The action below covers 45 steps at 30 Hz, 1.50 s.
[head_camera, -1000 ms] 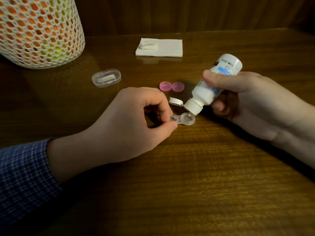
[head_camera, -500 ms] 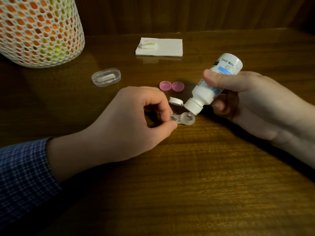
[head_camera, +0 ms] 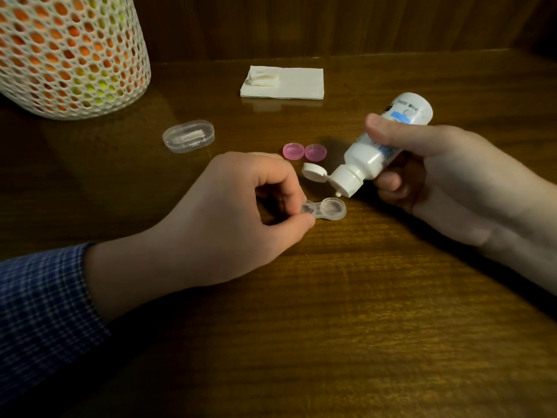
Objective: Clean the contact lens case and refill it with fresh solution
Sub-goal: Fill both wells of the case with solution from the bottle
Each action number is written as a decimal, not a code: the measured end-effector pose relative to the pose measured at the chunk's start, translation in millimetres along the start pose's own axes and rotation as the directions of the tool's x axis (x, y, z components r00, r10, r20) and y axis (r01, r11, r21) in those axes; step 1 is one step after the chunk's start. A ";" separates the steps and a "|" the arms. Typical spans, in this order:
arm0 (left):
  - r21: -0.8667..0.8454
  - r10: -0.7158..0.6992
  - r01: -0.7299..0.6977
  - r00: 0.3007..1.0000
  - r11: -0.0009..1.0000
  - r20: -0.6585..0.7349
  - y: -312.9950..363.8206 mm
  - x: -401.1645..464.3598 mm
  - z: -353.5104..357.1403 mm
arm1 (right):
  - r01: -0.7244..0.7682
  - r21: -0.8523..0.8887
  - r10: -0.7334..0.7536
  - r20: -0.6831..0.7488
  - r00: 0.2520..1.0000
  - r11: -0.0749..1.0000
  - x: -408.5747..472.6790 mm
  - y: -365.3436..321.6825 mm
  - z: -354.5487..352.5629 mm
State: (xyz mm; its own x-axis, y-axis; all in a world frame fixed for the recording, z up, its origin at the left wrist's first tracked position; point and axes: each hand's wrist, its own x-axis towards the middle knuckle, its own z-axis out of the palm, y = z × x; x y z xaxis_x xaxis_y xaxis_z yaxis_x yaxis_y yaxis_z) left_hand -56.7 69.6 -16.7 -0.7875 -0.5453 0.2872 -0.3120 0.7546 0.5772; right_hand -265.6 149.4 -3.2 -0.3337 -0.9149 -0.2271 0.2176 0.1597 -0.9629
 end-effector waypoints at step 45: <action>-0.070 0.035 -0.028 0.995 0.997 0.094 17.8 -12.5 3.3 | -0.064 0.310 0.093 -0.079 0.993 0.949 10.6 -9.9 -18.1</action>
State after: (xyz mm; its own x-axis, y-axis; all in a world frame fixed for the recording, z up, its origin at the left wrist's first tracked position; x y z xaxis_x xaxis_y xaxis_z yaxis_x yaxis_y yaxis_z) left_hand -54.2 91.0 -12.5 -0.8442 -0.4822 0.2341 -0.2518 0.7423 0.6210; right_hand -287.9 144.8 1.3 -0.3837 -0.8638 -0.3265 0.5118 0.0954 -0.8538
